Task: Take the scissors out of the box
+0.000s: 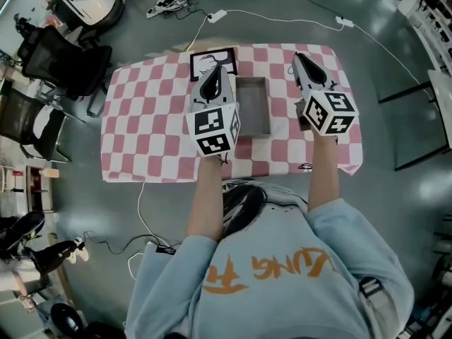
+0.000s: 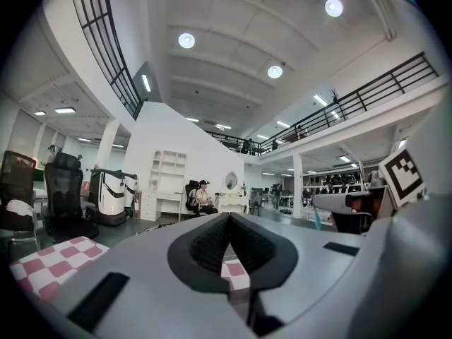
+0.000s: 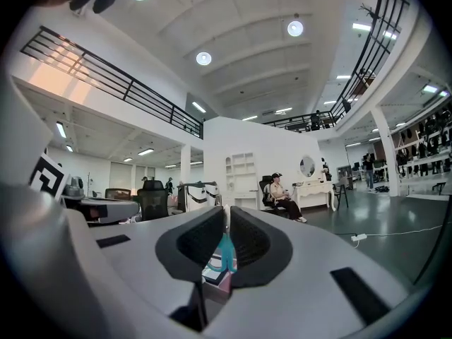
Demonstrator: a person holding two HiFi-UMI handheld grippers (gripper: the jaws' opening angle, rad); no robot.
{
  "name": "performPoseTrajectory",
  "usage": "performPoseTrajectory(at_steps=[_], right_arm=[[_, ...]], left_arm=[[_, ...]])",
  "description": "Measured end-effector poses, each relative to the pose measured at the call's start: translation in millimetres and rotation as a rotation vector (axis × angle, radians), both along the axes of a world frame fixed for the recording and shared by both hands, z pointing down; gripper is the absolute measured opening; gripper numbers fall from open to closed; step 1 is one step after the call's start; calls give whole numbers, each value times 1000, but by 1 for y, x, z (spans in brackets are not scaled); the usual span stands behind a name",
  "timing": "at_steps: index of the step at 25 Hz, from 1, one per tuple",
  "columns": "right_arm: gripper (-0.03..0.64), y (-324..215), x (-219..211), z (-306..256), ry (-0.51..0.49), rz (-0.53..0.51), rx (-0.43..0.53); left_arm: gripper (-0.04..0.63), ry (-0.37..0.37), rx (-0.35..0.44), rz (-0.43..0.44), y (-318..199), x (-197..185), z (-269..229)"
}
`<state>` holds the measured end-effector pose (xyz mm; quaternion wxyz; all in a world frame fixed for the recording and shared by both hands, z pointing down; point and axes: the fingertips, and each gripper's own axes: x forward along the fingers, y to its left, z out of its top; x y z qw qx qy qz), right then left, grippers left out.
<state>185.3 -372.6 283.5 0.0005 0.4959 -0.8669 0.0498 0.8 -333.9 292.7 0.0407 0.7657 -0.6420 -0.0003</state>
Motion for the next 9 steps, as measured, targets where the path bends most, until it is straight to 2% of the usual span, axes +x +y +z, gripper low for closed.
performPoseTrajectory(at_steps=[9], right_arm=[[31,-1,-6,2,4,-11,5]], left_arm=[[20,-6,-1,3,-1,-1,2]])
